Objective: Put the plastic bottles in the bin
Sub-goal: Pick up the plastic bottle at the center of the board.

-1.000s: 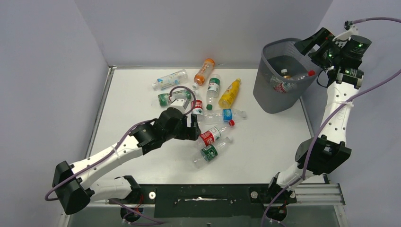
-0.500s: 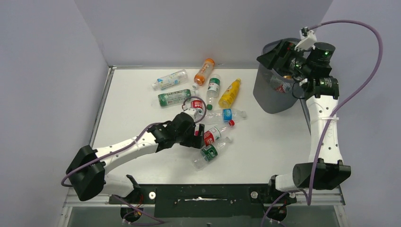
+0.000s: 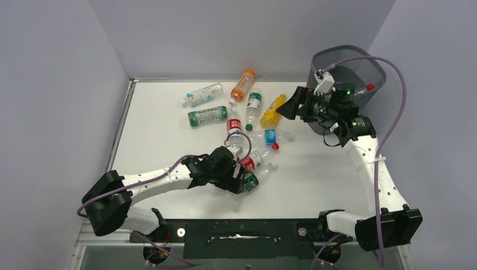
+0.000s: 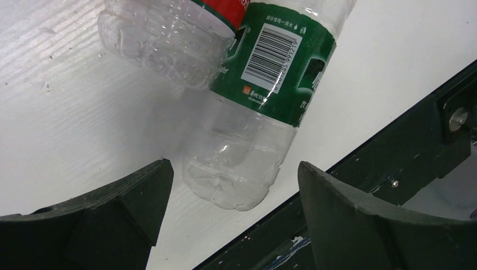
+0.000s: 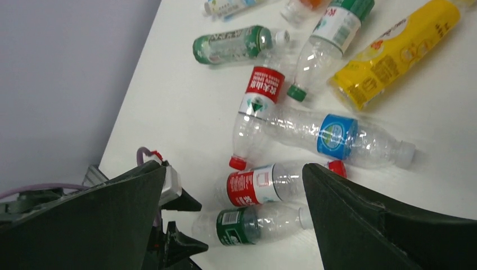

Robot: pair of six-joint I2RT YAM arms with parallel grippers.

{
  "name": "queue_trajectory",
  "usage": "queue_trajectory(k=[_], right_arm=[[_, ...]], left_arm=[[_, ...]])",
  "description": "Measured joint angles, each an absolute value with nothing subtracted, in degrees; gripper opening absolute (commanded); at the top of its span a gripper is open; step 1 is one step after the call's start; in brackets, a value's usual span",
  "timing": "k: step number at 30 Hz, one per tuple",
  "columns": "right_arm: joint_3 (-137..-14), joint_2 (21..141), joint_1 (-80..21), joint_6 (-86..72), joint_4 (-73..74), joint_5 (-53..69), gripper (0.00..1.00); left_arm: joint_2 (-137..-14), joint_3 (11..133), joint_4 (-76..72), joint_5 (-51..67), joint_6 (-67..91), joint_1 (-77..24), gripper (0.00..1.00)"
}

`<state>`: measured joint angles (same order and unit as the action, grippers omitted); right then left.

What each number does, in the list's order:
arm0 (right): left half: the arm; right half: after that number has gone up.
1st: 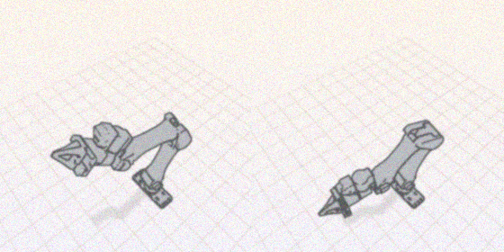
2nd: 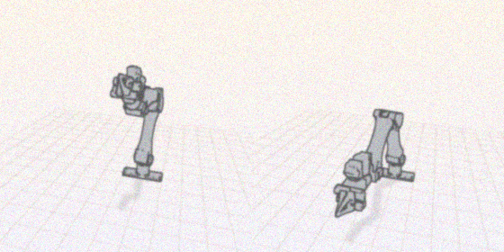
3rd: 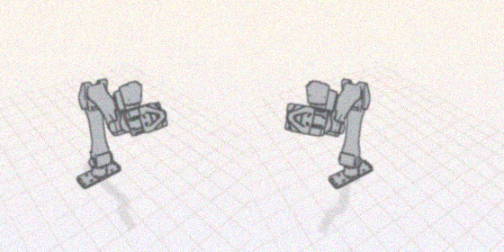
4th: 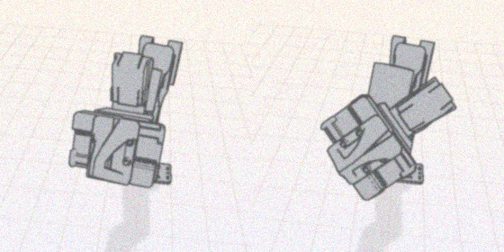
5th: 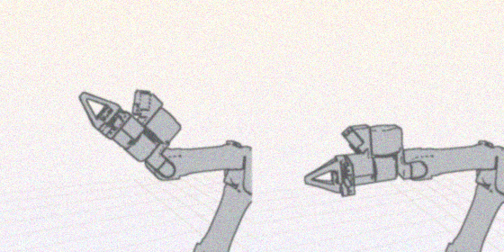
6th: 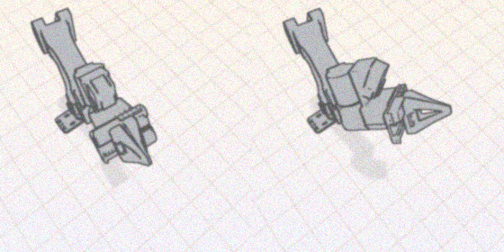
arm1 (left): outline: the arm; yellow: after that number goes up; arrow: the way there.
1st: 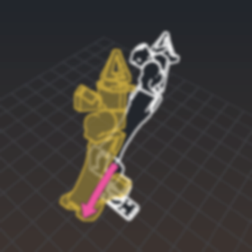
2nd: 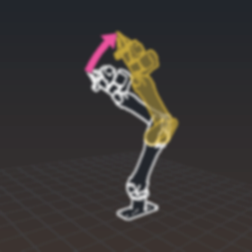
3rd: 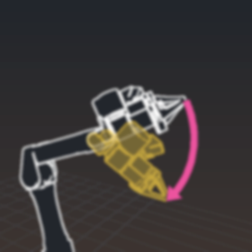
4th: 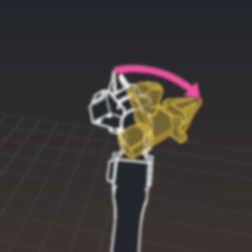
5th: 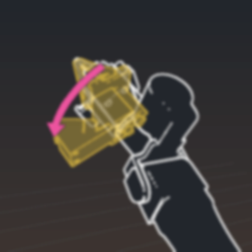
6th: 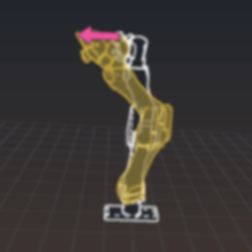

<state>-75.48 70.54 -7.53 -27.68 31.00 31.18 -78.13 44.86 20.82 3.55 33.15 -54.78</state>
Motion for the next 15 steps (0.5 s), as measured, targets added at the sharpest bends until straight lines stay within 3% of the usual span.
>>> queue_trajectory(k=[15], right_arm=[[-45.8,55.5,-12.9,-32.8,24.1,28.0,0.99]], left_arm=[[-84.6,46.5,22.4,1.3,31.6,-60.7,0.79]])
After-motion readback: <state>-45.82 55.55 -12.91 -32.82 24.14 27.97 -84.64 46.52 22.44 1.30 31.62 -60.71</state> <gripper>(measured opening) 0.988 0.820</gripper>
